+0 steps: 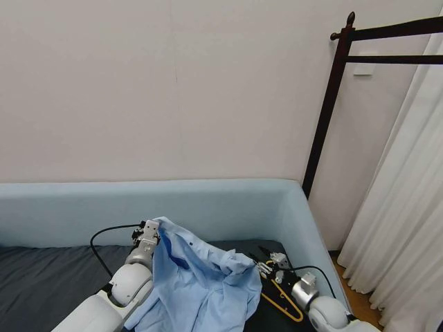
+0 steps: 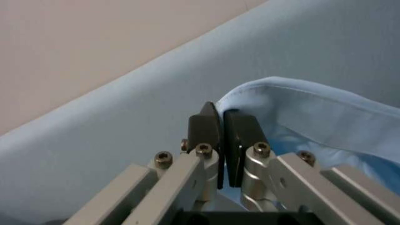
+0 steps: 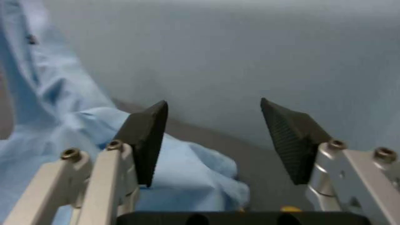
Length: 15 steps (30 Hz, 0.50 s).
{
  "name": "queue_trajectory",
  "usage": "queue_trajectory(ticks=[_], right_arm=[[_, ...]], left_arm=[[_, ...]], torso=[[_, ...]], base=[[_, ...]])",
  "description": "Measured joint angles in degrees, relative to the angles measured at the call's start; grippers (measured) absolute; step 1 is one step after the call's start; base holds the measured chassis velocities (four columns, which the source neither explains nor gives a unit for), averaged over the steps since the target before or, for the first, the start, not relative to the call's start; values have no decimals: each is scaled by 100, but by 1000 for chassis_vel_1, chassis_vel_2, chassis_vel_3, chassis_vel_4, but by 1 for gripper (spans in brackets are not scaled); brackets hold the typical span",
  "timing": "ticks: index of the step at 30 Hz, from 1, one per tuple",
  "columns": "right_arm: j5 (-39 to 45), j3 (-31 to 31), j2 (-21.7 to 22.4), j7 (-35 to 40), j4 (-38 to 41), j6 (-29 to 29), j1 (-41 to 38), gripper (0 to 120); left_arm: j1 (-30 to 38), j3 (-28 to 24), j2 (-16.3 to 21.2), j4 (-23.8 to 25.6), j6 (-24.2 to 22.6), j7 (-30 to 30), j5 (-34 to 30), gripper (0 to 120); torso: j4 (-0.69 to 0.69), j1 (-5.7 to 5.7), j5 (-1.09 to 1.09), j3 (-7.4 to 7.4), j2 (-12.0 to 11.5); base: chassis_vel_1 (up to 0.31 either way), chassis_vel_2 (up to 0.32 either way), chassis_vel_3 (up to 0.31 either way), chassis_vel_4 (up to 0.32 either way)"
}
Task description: Pick up the clothes from the sofa and hang them on the clothes hanger.
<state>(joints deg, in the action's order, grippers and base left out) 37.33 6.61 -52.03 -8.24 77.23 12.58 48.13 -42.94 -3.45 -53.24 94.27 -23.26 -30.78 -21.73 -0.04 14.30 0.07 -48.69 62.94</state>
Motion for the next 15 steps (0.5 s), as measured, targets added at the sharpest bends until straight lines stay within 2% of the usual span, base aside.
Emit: queue_trajectory(ticks=[3,7,10,15], right_arm=[[12,-134,80,162,94,-440,77,75],[-242,-174,-22,-44,-408,-1051,-118,94],[-414,-40,-119,-333,-754,-1249,-290,99],[-787,90,-304,-676,-1299,-1337,-498,100]], left_arm=[[-53,4,21,-5,68,26,17,0],[-163,41,58,-44,296,103,64,0],[-219,53,95,-31,453,201,68,0],[-333,120,165,11,677,356,110,0]], torso=[[2,0,-1,0,0],[2,0,0,0,0],[3,0,-1,0,0],[2,0,-1,0,0]], base=[[0,0,0,0],[0,0,0,0],[0,0,0,0],[0,0,0,0]])
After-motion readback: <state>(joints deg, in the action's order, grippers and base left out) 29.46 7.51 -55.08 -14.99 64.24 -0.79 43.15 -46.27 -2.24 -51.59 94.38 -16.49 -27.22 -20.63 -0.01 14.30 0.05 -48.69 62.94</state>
